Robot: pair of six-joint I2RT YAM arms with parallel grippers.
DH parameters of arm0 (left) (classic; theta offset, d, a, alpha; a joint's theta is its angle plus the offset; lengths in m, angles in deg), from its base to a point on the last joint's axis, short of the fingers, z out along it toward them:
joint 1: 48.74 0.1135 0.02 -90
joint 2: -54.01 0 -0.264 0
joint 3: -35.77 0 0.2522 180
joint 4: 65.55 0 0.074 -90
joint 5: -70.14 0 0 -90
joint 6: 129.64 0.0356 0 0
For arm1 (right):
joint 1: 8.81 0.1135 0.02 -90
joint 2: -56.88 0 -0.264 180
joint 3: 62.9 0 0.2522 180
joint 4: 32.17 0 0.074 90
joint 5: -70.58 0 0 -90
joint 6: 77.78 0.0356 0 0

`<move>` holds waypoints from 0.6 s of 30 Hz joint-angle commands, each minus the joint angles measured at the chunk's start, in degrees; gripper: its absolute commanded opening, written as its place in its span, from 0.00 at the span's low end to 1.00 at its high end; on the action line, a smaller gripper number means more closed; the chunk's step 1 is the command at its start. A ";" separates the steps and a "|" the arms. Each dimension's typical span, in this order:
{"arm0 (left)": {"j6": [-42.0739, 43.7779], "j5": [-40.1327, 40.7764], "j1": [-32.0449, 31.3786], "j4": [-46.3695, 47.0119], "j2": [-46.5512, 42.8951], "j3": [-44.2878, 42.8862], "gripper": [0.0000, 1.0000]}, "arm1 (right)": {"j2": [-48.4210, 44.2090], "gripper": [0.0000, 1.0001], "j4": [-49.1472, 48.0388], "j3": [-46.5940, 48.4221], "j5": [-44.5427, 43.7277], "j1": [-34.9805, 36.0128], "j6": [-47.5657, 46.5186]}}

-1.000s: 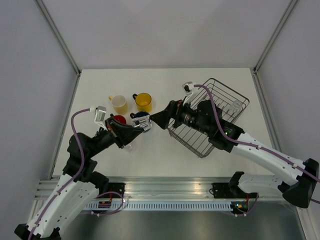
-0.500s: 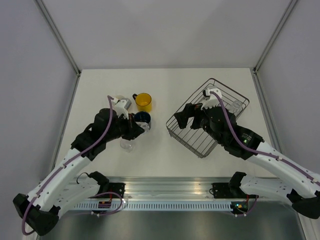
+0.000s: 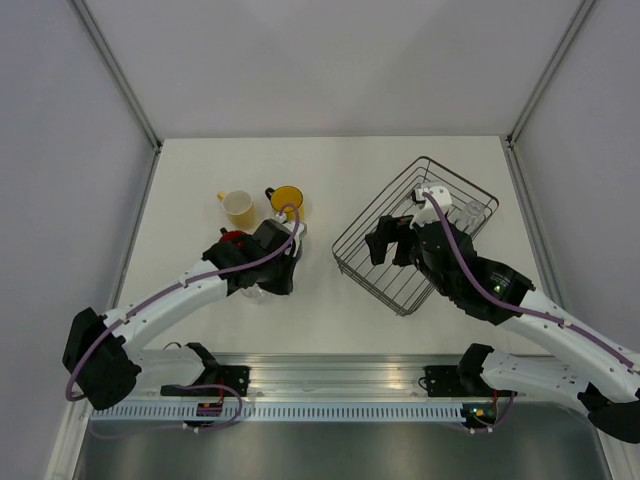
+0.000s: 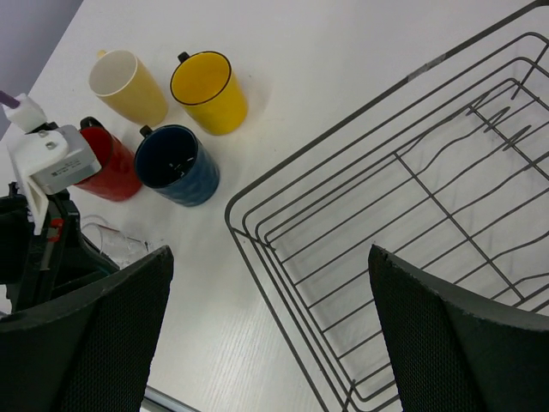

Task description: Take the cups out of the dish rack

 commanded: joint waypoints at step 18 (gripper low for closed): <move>1.64 8.10 -3.27 7.70 15.34 -2.13 0.02 | -2.52 0.98 0.88 -2.23 -0.53 0.09 -2.27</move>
